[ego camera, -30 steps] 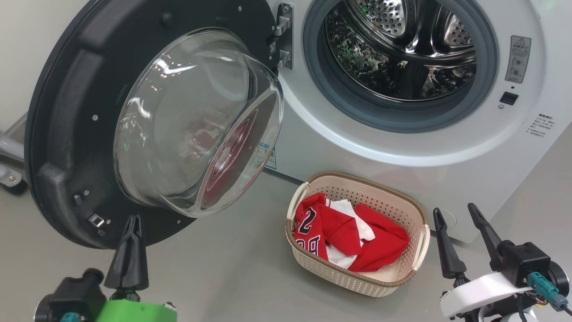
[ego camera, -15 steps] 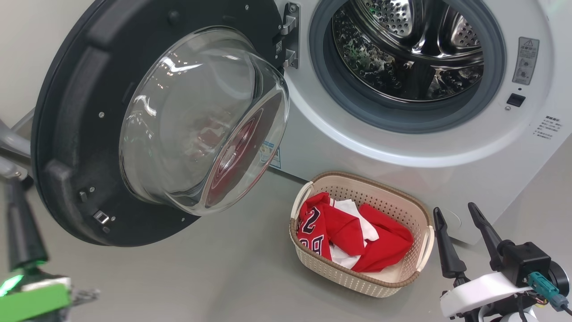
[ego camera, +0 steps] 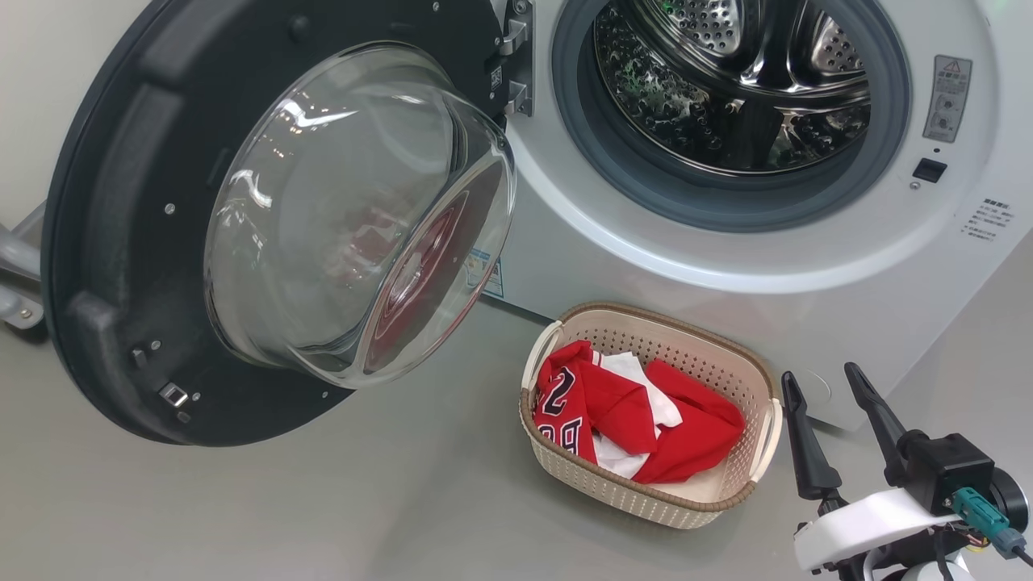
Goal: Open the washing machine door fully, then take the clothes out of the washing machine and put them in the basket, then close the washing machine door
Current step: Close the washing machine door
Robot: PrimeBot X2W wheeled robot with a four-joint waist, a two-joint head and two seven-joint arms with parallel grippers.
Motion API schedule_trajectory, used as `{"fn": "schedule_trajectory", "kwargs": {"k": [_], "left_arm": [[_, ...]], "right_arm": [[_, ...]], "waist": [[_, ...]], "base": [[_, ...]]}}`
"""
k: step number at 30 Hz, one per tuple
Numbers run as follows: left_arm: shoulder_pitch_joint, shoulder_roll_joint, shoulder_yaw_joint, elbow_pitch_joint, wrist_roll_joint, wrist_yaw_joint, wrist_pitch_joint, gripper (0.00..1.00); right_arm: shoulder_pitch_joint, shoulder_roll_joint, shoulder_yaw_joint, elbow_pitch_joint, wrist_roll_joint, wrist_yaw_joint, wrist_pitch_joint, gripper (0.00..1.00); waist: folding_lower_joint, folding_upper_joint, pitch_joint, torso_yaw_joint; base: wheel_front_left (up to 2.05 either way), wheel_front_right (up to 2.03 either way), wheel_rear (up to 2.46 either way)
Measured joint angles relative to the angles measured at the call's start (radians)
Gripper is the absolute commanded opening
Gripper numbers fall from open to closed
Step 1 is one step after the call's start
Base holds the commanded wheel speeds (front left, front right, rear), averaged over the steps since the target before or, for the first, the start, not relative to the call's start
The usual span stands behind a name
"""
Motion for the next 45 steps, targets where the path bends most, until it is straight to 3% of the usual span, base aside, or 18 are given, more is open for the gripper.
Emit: {"fn": "schedule_trajectory", "kwargs": {"k": [5, 15, 25, 45], "left_arm": [[-0.048, 0.065, 0.060, 0.118, -0.091, 0.050, 0.065, 0.00], [-0.145, 0.156, 0.033, 0.303, -0.154, 0.115, 0.200, 0.00], [-0.171, 0.198, -0.076, 0.401, -0.157, 0.112, 0.321, 0.00], [-0.184, 0.199, -0.143, 0.463, -0.178, 0.005, 0.457, 0.00]], "right_arm": [[-0.002, -0.003, 0.002, -0.006, 0.000, 0.000, 0.002, 1.00], [-0.011, -0.014, -0.001, -0.017, 0.000, 0.001, 0.011, 1.00], [-0.026, -0.017, 0.003, -0.017, 0.000, 0.009, 0.019, 1.00], [-0.026, -0.024, -0.005, -0.017, 0.000, 0.009, 0.019, 1.00]], "waist": [[0.0000, 0.0000, 0.011, -0.016], [0.0000, 0.0000, 0.038, -0.036], [0.0000, 0.0000, 0.057, -0.065], [0.0000, 0.0000, 0.071, -0.068]], "base": [[0.00, 0.00, 0.00], [0.00, 0.00, 0.00], [0.00, 0.00, 0.00], [0.00, 0.00, 0.00]]}}
